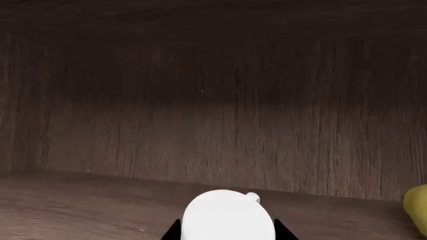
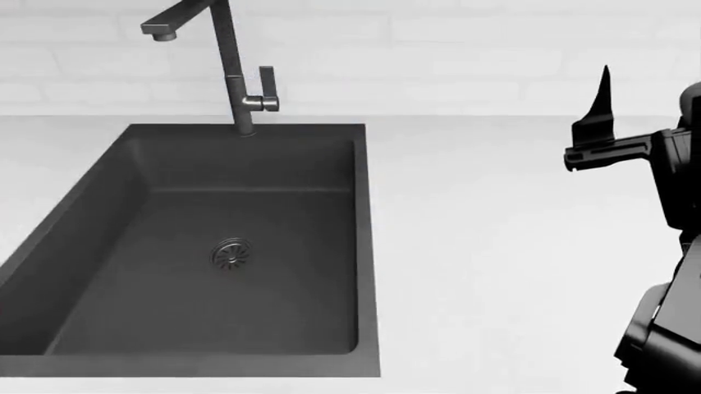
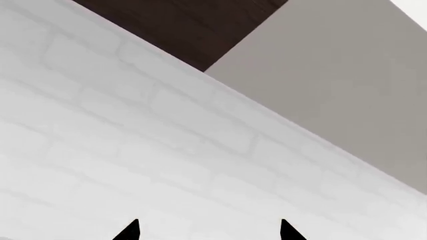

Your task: A wet mug is on the counter and needs to be dried. Pick it up and place it upside down in the open cabinet.

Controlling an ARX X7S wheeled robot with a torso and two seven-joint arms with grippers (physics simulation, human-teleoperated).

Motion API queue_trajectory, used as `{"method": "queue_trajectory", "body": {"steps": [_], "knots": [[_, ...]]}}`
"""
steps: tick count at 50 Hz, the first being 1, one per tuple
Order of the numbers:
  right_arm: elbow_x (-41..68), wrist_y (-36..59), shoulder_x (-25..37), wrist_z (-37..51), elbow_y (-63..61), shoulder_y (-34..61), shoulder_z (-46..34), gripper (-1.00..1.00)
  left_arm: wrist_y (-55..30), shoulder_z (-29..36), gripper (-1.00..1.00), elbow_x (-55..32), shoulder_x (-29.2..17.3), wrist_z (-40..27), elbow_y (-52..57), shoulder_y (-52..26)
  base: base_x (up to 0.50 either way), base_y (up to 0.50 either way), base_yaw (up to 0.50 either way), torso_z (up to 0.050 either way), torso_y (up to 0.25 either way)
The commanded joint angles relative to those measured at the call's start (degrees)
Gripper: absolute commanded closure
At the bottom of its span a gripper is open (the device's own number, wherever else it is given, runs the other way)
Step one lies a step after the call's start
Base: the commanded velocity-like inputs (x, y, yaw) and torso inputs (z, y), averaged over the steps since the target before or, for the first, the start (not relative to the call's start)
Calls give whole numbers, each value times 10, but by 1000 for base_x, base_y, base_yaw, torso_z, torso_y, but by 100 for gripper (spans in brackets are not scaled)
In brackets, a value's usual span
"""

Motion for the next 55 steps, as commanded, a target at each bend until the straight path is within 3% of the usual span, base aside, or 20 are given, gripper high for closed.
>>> {"method": "queue_trajectory", "body": {"steps": [1, 12, 13, 26, 34, 40, 52, 55], "knots": [[5, -3, 5, 4, -4, -6, -4, -100, -31, -50, 100, 83, -2, -11, -106, 47, 0, 0, 0, 0, 0], [10, -4, 9, 5, -7, -7, -9, -100, -34, -63, 100, 87, -5, -22, -106, 70, -2, 0, 2, 0, 0], [10, -4, 9, 6, -6, -7, -10, -100, -35, -63, -100, 88, -4, -22, -106, 70, 0, 0, 0, 0, 0], [19, -6, 11, 5, -10, -8, -17, -100, -13, -61, -100, 90, -4, -28, -106, 65, 1, 2, 4, 0, 0], [24, -7, 12, 6, -13, -12, -18, -100, 155, -10, -100, 113, -2, -114, -106, 58, 1, 2, 3, 0, 0], [26, -14, 14, 9, -11, -14, -25, -100, 166, -1, -100, 93, 7, -86, -106, 19, 0, 0, 0, 0, 0], [30, -20, 17, 13, -12, -20, -31, -100, 79, -42, -100, 50, 8, 30, -91, -51, 0, 0, 0, 0, 0], [32, -21, 17, 13, -12, -21, -33, -100, -120, -56, -100, 18, -10, 47, 162, 38, 0, 0, 0, 0, 0]]}}
